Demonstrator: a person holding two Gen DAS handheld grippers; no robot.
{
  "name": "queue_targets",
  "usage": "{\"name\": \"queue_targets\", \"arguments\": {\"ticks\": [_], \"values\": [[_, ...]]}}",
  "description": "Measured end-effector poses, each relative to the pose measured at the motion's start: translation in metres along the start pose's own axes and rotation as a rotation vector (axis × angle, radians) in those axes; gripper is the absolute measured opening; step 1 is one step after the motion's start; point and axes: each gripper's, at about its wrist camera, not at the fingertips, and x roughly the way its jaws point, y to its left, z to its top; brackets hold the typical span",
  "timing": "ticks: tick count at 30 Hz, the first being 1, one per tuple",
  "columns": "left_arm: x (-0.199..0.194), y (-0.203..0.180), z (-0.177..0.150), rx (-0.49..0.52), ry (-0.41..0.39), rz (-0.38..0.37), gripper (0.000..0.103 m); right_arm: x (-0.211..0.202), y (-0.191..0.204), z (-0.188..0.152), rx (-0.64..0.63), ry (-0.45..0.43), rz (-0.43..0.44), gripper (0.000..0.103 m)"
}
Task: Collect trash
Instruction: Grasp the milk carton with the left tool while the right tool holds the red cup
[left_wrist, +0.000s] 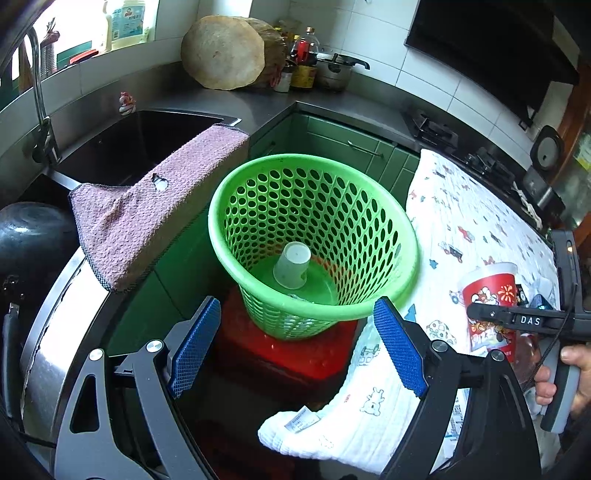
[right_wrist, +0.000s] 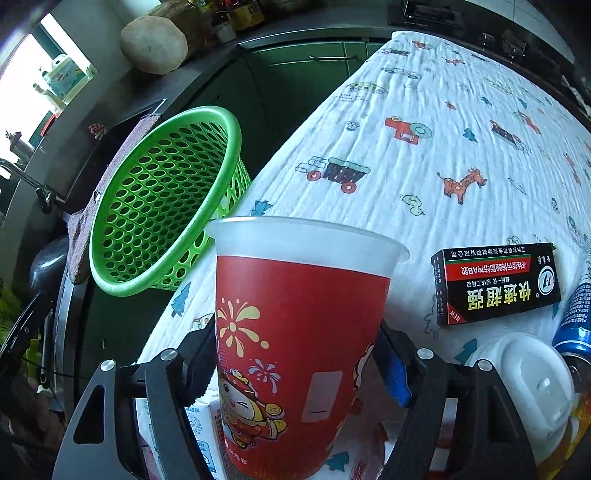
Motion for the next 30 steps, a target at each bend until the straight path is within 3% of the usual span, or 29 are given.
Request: {"name": "queue_targets", "arguments": {"ticks": [14,22,30], "values": [[-0.008,-0.053,-0.016,0.043,0.066,-0.053,0.084,-0.091,0.01,-0.042,-0.105,-0.232,0.037,0.07],[-0.015,-0.106,-0.044,0.067,0.136,-0.109,0.088,-0.139,-0.016,-0.079,-0.088,-0.309,0.058,0.07],[0.004,-0.153,-0.072,0.087,0.247,-0.053,0.09,-0.167,-0.033,-0.104,-0.097,-0.378,0.017,0.07]]}}
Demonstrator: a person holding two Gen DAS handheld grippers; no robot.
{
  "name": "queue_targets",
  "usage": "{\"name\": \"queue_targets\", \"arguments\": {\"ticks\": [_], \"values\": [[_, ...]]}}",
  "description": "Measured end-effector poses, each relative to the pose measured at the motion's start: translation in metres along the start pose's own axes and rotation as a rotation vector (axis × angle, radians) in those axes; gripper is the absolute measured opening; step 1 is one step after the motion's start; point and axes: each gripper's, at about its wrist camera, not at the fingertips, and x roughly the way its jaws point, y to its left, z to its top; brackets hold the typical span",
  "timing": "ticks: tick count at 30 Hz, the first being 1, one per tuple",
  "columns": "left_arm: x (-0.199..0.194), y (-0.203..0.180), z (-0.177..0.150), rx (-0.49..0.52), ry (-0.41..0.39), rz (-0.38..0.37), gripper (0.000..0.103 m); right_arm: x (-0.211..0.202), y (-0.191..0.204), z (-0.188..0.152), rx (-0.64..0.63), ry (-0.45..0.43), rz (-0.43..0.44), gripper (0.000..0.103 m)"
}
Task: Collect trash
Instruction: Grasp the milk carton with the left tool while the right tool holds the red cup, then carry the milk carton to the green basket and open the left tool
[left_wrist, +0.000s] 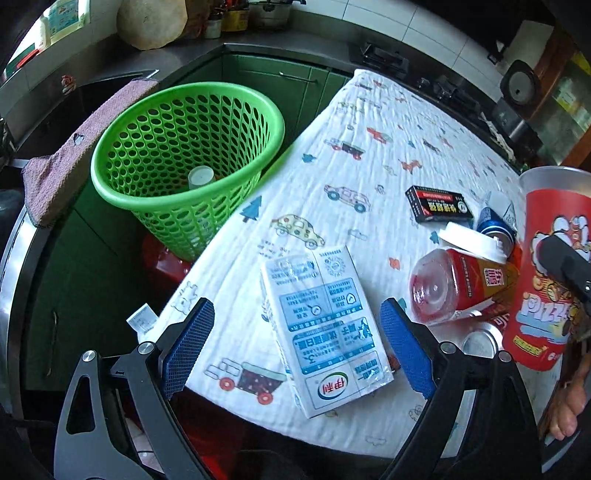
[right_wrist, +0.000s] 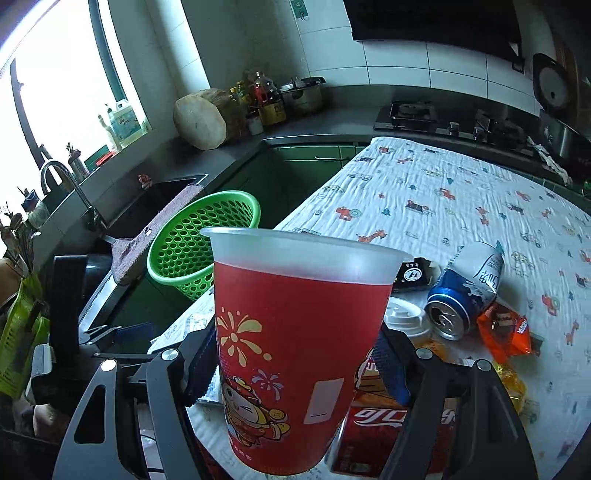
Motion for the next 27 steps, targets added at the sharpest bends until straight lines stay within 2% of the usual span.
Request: {"name": "queue_targets", "arguments": {"ticks": [13,15,17,22,27], "values": [[0.036,-0.023,-0.001,-0.004,0.092,0.082,0.088,-0.015,-0.014,-0.011,0.012,-0.006,-0.016,0.07],[0.04,-0.024,-0.001,0.001,0.104,0.094,0.079,-0.014,-0.014,-0.011,0.012,-0.005,-0.014,0.07],[0.044,-0.023,-0.001,-0.003,0.116,0.089,0.073,-0.013,-0.012,-0.01,0.011,-0.003,-0.014,0.07],[0.039,-0.018,0.001,-0.014,0.101,0.058,0.07,-0.008,-0.01,-0.008,0.007,0.002,-0.01,0.07],[0.016,-0.009,0.01,-0.011,0.043,0.018,0.068,-0.002,-0.007,-0.004,0.004,0.004,0.005,0.07]]}}
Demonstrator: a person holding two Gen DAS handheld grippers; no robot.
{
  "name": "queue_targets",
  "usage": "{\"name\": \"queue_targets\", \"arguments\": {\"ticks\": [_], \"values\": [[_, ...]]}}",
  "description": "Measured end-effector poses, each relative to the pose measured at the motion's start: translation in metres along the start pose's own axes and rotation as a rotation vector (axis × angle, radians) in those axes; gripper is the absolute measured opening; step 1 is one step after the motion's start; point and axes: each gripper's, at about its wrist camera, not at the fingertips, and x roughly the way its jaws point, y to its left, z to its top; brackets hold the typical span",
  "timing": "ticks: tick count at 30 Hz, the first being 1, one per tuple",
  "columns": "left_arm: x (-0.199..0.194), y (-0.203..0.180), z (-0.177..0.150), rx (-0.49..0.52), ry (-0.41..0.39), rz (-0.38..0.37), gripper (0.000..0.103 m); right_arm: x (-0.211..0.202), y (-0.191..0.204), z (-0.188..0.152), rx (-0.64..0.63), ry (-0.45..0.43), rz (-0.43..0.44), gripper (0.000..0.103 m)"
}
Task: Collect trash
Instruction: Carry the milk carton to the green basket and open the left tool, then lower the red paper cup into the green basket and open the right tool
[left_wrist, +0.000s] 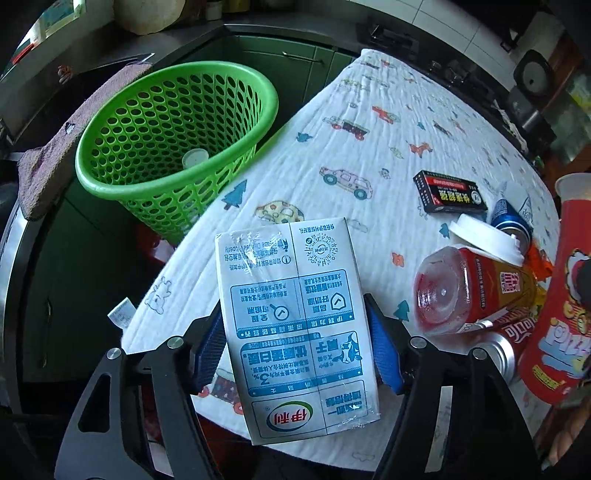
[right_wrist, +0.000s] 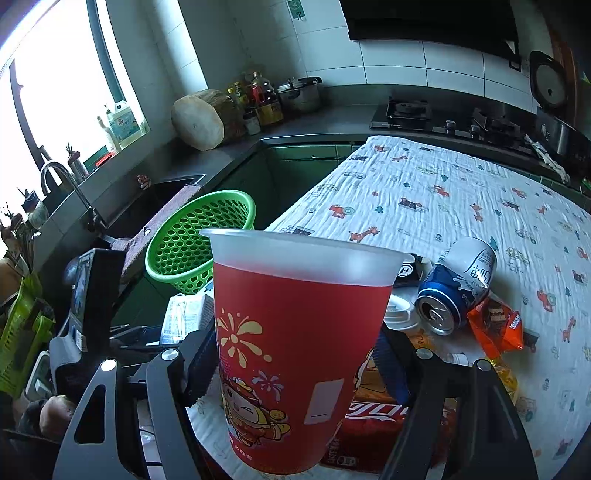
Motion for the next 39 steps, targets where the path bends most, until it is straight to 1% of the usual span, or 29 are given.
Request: {"name": "queue_targets", "arguments": {"ticks": [2,4,9,10,12,16,20,21,26,30,33,35,39], "values": [[-0.013,0.007,0.007,-0.001,-0.035,-0.012,0.067,0.004,0.004,0.003,-0.004,0.002,0.006,0.07],[-0.025,0.015,0.018,0.002,-0.077,-0.006,0.067,0.009,0.009,0.007,-0.009,0.005,0.015,0.07],[-0.044,0.052,0.062,-0.026,-0.161,0.015,0.067,0.02,0.026,0.018,-0.034,0.007,0.03,0.07],[-0.046,0.061,0.072,-0.032,-0.178,0.031,0.067,0.023,0.029,0.021,-0.039,0.008,0.031,0.07],[-0.045,0.078,0.094,-0.033,-0.2,0.043,0.067,0.029,0.036,0.026,-0.046,0.012,0.035,0.07],[-0.033,0.108,0.132,-0.043,-0.217,0.067,0.067,0.043,0.048,0.036,-0.06,0.021,0.037,0.07],[-0.013,0.131,0.157,-0.043,-0.224,0.095,0.067,0.058,0.061,0.046,-0.072,0.03,0.033,0.07],[-0.007,0.136,0.162,-0.044,-0.217,0.091,0.067,0.061,0.065,0.048,-0.074,0.033,0.032,0.07],[0.024,0.155,0.171,-0.064,-0.174,0.062,0.069,0.079,0.079,0.057,-0.082,0.051,0.022,0.07],[0.039,0.166,0.17,-0.076,-0.153,0.043,0.071,0.091,0.093,0.063,-0.106,0.061,0.015,0.07],[0.042,0.174,0.166,-0.091,-0.159,0.013,0.077,0.1,0.101,0.069,-0.121,0.065,0.016,0.07],[0.041,0.178,0.164,-0.097,-0.159,0.019,0.077,0.105,0.107,0.073,-0.129,0.066,0.018,0.07],[0.034,0.187,0.156,-0.112,-0.171,0.005,0.077,0.119,0.119,0.082,-0.153,0.075,0.028,0.07]]}}
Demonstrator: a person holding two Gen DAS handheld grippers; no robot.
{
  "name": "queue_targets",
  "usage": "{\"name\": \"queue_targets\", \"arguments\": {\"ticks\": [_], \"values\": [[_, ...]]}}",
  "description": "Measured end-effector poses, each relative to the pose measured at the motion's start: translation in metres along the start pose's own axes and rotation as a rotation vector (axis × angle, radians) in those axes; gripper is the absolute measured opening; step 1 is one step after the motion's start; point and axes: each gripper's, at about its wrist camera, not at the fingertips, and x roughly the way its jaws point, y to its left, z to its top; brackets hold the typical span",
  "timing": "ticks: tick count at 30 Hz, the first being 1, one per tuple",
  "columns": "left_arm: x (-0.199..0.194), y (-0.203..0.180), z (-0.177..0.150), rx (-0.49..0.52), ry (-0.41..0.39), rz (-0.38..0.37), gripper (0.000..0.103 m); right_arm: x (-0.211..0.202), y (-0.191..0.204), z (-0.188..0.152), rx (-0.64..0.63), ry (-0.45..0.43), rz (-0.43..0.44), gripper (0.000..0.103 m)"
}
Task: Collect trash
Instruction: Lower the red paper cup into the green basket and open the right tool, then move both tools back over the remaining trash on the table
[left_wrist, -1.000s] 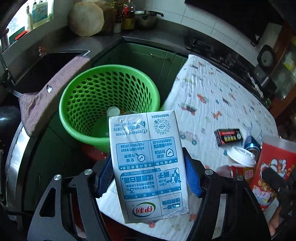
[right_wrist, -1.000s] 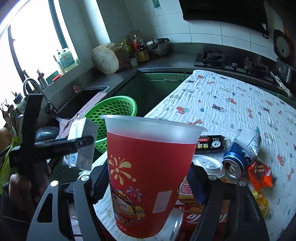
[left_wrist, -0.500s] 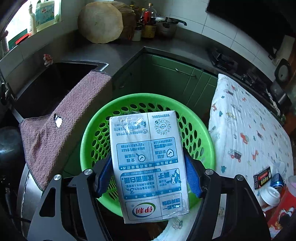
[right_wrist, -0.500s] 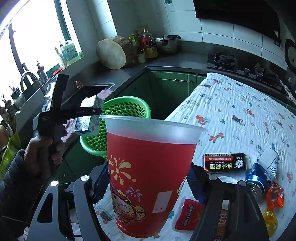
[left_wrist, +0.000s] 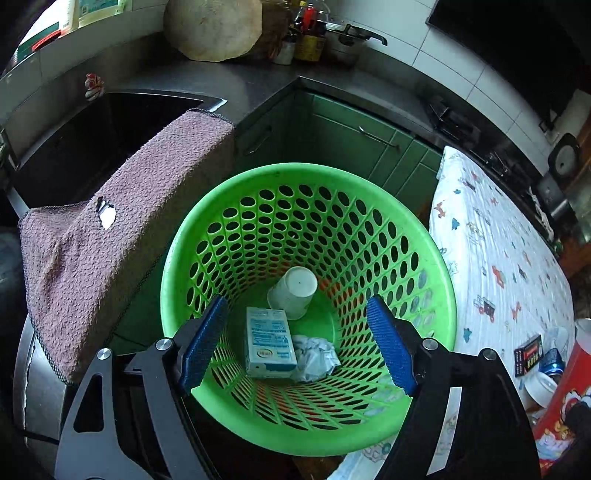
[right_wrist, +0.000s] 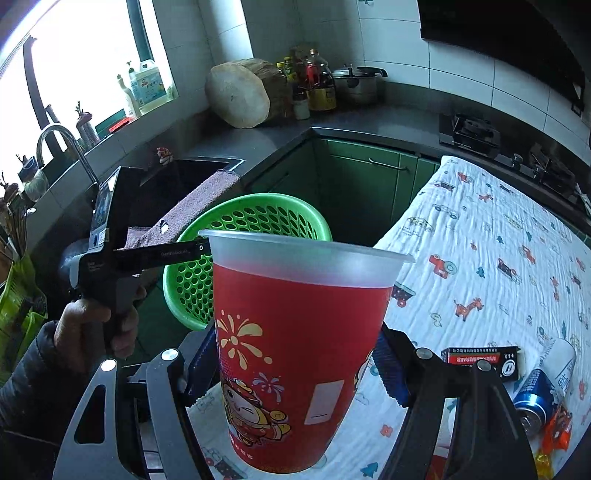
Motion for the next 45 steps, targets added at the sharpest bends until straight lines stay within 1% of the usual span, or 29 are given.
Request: {"name": "queue_targets", "arguments": {"ticks": [4,10,16,21,24,27,28,29,30,35,38,45], "values": [[-0.016,0.01,-0.005,-0.009,-0.03,0.012,0.077,0.017,0.011,0.013,-0.023,0.013,0.023,0.07],[-0.037,0.033,-0.012,-0.059,-0.065,0.018,0.077,0.052,0.03,0.037,-0.07,0.034,0.058,0.07],[-0.052,0.056,-0.022,-0.113,-0.079,0.046,0.077,0.092,0.048,0.057,-0.115,0.057,0.065,0.07],[-0.058,0.071,-0.03,-0.151,-0.08,0.062,0.078,0.125,0.058,0.066,-0.146,0.082,0.057,0.07],[-0.059,0.076,-0.035,-0.161,-0.073,0.072,0.078,0.142,0.06,0.07,-0.153,0.098,0.047,0.07],[-0.058,0.078,-0.038,-0.17,-0.067,0.074,0.078,0.153,0.059,0.072,-0.145,0.108,0.051,0.073],[-0.058,0.079,-0.039,-0.172,-0.064,0.075,0.078,0.155,0.058,0.071,-0.145,0.11,0.049,0.077],[-0.057,0.079,-0.04,-0.172,-0.062,0.073,0.078,0.156,0.058,0.071,-0.144,0.112,0.046,0.079],[-0.057,0.079,-0.041,-0.171,-0.059,0.073,0.078,0.154,0.057,0.068,-0.145,0.113,0.058,0.079],[-0.058,0.076,-0.041,-0.167,-0.059,0.069,0.078,0.139,0.06,0.063,-0.172,0.081,0.049,0.08],[-0.06,0.071,-0.04,-0.161,-0.065,0.067,0.08,0.126,0.06,0.061,-0.184,0.048,0.046,0.084],[-0.068,0.054,-0.045,-0.136,-0.073,0.059,0.081,0.09,0.052,0.048,-0.169,0.008,0.055,0.084]]}}
